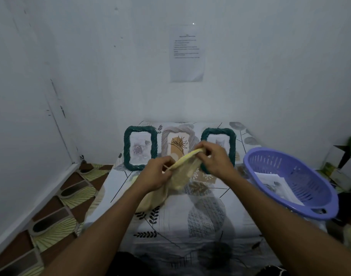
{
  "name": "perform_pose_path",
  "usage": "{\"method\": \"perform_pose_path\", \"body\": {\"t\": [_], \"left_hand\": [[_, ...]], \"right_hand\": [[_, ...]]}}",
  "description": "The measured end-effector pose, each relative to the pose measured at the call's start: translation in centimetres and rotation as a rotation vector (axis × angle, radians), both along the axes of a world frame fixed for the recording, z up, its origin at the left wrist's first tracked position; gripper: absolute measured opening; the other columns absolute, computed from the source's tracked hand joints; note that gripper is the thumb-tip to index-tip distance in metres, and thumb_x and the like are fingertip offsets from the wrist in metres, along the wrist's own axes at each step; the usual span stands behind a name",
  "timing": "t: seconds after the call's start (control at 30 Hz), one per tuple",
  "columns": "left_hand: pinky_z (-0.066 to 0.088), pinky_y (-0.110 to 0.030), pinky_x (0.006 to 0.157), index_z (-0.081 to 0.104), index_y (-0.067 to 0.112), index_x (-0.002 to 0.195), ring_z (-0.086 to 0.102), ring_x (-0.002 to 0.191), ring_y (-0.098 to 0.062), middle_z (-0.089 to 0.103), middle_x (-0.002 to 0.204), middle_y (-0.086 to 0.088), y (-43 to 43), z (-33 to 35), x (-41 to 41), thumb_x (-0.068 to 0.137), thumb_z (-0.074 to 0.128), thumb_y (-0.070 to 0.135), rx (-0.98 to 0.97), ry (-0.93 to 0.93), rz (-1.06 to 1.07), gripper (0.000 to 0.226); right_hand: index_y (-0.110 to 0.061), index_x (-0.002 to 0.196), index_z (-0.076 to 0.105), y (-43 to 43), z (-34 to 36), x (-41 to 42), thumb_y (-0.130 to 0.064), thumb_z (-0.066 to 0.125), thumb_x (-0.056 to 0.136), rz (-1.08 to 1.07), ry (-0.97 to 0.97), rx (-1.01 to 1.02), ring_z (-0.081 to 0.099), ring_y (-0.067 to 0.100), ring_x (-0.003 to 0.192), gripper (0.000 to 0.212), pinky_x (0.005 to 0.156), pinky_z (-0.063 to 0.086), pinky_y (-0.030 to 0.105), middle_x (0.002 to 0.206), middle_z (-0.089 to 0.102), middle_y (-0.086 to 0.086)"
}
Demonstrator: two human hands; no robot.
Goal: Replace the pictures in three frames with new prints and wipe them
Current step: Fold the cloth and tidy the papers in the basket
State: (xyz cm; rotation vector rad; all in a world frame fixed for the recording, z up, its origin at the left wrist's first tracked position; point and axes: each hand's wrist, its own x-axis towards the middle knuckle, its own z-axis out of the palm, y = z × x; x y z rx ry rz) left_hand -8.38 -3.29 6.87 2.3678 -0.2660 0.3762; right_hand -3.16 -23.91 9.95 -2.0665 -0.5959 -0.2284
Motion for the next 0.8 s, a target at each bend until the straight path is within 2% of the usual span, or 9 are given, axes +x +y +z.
{"method": "perform_pose_path", "body": {"t": [0.1,0.17,0.23,0.33,0.4,0.5,0.6,0.7,0.8], "left_hand": [[0.053,-0.035,0.085,0.064,0.019,0.096,0.061,0.093,-0.009,0.066,0.099,0.006,0.9,-0.5,-0.3,0.082,0.070,0.017,-0.014,0.083,0.028,0.016],[0.045,-0.032,0.089,0.059,0.019,0.098,0.054,0.106,-0.009,0.060,0.112,0.010,1.0,-1.3,-0.6,0.082,0.072,0.023,-0.020,0.214,-0.034,0.021],[0.039,-0.030,0.086,0.054,0.019,0.095,0.050,0.104,-0.012,0.055,0.110,0.009,0.7,-2.3,-0.6,0.084,0.067,0.029,-0.028,0.352,-0.061,0.020],[0.040,-0.037,0.084,0.048,0.020,0.100,0.051,0.098,-0.021,0.054,0.104,-0.001,0.2,-4.4,-0.5,0.086,0.054,0.037,-0.060,0.573,-0.072,0.023],[0.043,-0.037,0.090,0.047,0.017,0.120,0.053,0.105,-0.024,0.055,0.118,-0.007,0.3,-5.6,-0.2,0.092,0.054,0.027,0.124,0.537,-0.034,0.031],[0.045,-0.032,0.090,0.041,0.013,0.138,0.054,0.108,-0.022,0.056,0.122,-0.009,0.2,-6.3,0.3,0.088,0.061,0.020,0.316,0.459,0.009,0.054],[0.042,-0.031,0.091,0.040,0.011,0.138,0.049,0.115,-0.026,0.047,0.130,-0.011,-0.2,-6.2,0.7,0.085,0.067,0.028,0.410,0.507,0.060,0.062],[0.044,-0.033,0.091,0.045,0.011,0.128,0.051,0.114,-0.026,0.049,0.125,-0.008,0.1,-6.4,1.0,0.081,0.073,0.032,0.277,0.573,0.195,0.059],[0.046,-0.031,0.078,0.060,0.014,0.099,0.056,0.091,-0.019,0.055,0.099,-0.005,0.9,-6.4,0.9,0.086,0.068,0.022,0.002,0.547,0.265,0.018]], "right_hand": [[-0.019,0.090,0.068,-1.6,2.4,0.5,-0.010,0.061,0.092,0.003,0.026,0.119,0.054,0.011,0.079,0.011,0.067,0.046,0.020,0.088,0.064,-0.004],[-0.018,0.088,0.069,-2.7,3.4,0.6,-0.006,0.062,0.090,0.045,0.105,0.213,0.054,0.013,0.080,0.014,0.062,0.045,0.018,0.090,0.067,0.003],[-0.020,0.086,0.071,-3.7,3.8,0.6,-0.005,0.064,0.088,0.075,0.167,0.225,0.053,0.017,0.078,0.017,0.058,0.044,0.022,0.098,0.066,0.012],[-0.011,0.086,0.071,-5.5,3.5,0.2,-0.003,0.063,0.088,0.107,0.140,0.005,0.052,0.007,0.075,0.011,0.060,0.042,0.016,0.096,0.060,0.002],[-0.008,0.083,0.069,-7.0,2.3,0.3,0.001,0.061,0.088,0.115,0.188,-0.173,0.053,0.004,0.072,0.013,0.058,0.045,0.014,0.088,0.059,-0.002],[-0.015,0.073,0.067,-8.4,0.0,0.9,0.009,0.058,0.087,0.098,0.300,-0.312,0.060,0.013,0.069,0.028,0.063,0.056,0.026,0.080,0.063,0.004],[-0.004,0.077,0.068,-8.3,-1.2,1.0,0.016,0.059,0.083,0.090,0.370,-0.115,0.064,0.022,0.076,0.023,0.072,0.059,0.031,0.083,0.065,0.016],[0.001,0.089,0.066,-7.2,-1.2,0.8,0.020,0.056,0.082,0.129,0.455,0.187,0.064,0.032,0.090,0.023,0.084,0.058,0.042,0.098,0.063,0.020],[-0.013,0.116,0.056,-5.9,-2.3,1.6,0.016,0.052,0.084,-0.057,0.505,0.394,0.066,0.036,0.099,0.043,0.086,0.057,0.051,0.118,0.053,0.010]]}}
